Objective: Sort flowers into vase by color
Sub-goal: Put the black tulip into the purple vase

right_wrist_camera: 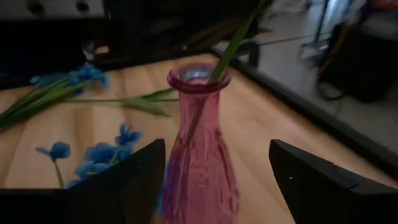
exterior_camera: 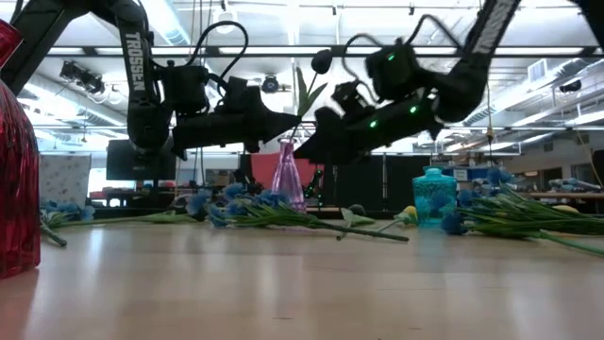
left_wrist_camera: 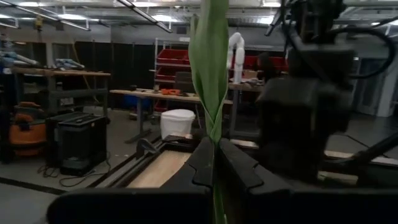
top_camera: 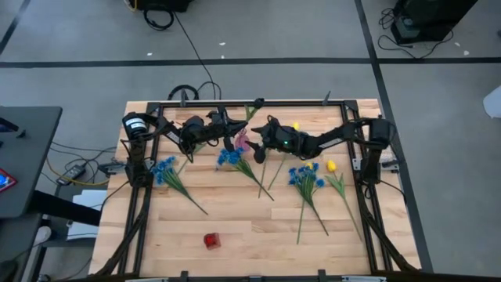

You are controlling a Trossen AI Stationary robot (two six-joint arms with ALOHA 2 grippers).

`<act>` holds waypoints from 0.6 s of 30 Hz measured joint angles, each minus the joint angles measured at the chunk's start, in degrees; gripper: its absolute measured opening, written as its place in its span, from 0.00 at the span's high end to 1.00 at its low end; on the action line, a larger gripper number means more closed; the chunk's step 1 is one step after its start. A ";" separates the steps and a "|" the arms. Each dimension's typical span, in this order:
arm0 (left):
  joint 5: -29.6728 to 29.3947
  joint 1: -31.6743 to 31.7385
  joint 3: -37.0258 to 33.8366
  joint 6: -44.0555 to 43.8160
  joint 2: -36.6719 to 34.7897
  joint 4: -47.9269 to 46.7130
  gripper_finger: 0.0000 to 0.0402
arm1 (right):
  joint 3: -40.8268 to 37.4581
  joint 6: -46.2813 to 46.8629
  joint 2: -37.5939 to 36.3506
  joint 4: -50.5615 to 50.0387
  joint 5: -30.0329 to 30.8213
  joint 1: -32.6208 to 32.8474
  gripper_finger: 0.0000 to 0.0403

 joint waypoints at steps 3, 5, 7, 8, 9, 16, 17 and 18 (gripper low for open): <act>0.09 0.00 0.00 0.11 -0.02 0.00 0.96 | 2.91 0.06 2.93 -0.73 -2.23 -0.25 0.29; 0.09 0.02 0.00 0.12 -0.02 0.02 0.96 | 3.98 -0.15 3.79 -0.87 -2.30 -0.23 0.30; 0.09 0.02 0.00 0.24 -0.04 0.02 0.94 | 4.52 -0.40 4.22 -0.78 -2.38 -0.23 0.30; 0.07 0.02 0.00 0.28 -0.04 0.02 0.93 | 4.50 -0.40 4.22 -1.04 -2.39 -0.23 0.30; 0.08 0.02 0.00 0.38 -0.04 0.01 0.91 | 4.50 -0.42 4.22 -0.91 -2.36 -0.23 0.30; 0.65 0.08 -0.07 1.68 0.00 -0.29 0.71 | 4.50 -0.07 4.22 -0.84 -2.26 -0.55 0.30; 0.69 0.20 -0.07 1.67 0.00 -0.56 0.68 | 4.50 -0.06 4.22 -0.89 -2.26 -0.54 0.30; 1.15 0.40 -0.07 1.63 0.00 -1.06 0.65 | 4.50 -0.10 4.22 -0.90 -2.26 -0.54 0.30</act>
